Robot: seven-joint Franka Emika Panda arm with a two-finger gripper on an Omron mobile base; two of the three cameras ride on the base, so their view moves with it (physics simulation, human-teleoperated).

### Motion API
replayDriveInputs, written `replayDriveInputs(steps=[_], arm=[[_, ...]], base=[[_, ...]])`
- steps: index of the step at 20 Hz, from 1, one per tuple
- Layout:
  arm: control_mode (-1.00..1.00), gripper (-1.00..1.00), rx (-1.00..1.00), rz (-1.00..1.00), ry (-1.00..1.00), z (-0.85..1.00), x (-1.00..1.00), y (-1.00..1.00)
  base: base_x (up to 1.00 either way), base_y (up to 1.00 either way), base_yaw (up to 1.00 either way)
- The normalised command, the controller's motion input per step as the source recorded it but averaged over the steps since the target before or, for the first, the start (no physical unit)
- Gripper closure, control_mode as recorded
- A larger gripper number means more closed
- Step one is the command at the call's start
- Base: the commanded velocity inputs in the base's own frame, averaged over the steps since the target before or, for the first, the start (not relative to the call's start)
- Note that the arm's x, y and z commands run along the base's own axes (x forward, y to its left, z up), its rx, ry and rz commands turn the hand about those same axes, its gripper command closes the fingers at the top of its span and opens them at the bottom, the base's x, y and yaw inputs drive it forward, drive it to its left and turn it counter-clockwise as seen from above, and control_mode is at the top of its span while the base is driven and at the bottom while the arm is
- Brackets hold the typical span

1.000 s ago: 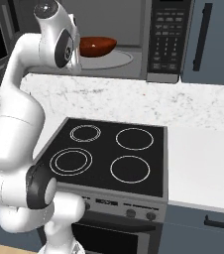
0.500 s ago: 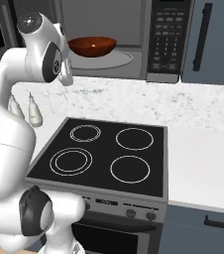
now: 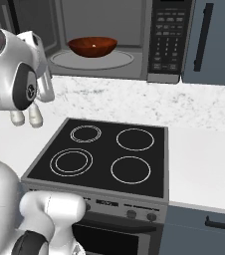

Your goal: Open the microwave, place the bowl with waffle inside the microwave, then close the microwave door and turn it on.

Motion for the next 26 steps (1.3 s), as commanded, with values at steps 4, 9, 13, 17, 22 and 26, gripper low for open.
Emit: replayDriveInputs(steps=[4,9,13,17,22,26], arm=[[-1.0,1.0,0.0,0.0,-0.06,0.01,-1.0,0.22],[-1.0,1.0,-0.01,0.0,0.0,0.07,-1.0,0.26],[-1.0,1.0,0.0,0.0,-0.03,0.01,-1.0,0.22],[-1.0,1.0,-0.06,0.0,-0.18,0.0,-0.97,0.42],[-1.0,1.0,-0.11,-0.04,-0.35,0.0,-0.68,0.57],[-1.0,1.0,-0.04,-0.09,-0.17,0.0,-0.48,0.33]], base=[[0.0,0.0,0.0],[0.0,0.0,0.0],[0.0,0.0,0.0],[0.0,0.0,0.0],[0.0,0.0,0.0],[0.0,0.0,0.0]])
